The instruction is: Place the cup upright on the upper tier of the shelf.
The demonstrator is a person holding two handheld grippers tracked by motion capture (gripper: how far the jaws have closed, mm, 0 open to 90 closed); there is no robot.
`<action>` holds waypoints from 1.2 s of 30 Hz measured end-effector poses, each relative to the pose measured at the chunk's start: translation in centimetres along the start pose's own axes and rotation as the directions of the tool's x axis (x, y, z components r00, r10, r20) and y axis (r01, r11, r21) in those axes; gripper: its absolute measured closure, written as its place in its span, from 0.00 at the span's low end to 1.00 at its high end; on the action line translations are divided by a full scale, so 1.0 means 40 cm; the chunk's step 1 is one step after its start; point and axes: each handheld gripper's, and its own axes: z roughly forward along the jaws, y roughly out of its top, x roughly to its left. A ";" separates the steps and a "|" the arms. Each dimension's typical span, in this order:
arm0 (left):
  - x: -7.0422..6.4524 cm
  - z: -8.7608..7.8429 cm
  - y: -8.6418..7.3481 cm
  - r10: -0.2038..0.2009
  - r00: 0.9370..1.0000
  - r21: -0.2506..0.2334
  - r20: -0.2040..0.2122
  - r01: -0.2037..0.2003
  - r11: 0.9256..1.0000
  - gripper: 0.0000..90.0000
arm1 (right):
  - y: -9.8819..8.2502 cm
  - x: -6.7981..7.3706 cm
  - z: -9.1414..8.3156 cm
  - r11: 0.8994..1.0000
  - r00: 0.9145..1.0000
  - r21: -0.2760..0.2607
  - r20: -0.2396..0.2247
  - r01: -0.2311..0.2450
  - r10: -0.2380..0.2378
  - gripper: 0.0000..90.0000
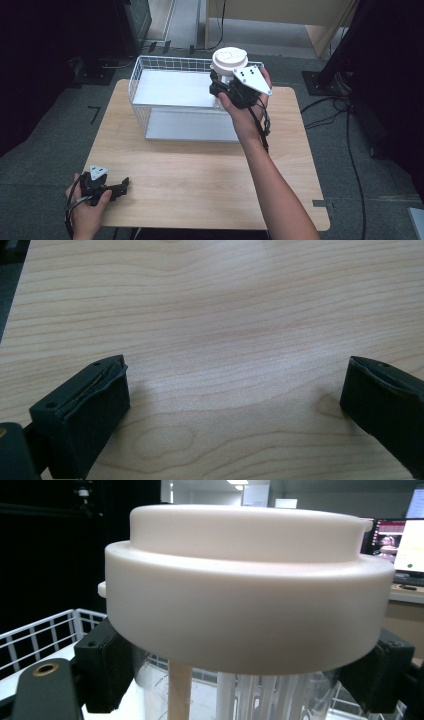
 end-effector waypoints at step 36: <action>0.000 0.000 0.000 0.000 1.000 -0.002 -0.001 0.000 1.000 0.00 | 0.018 0.003 0.200 0.997 0.999 0.063 0.009 -0.053 0.053 0.04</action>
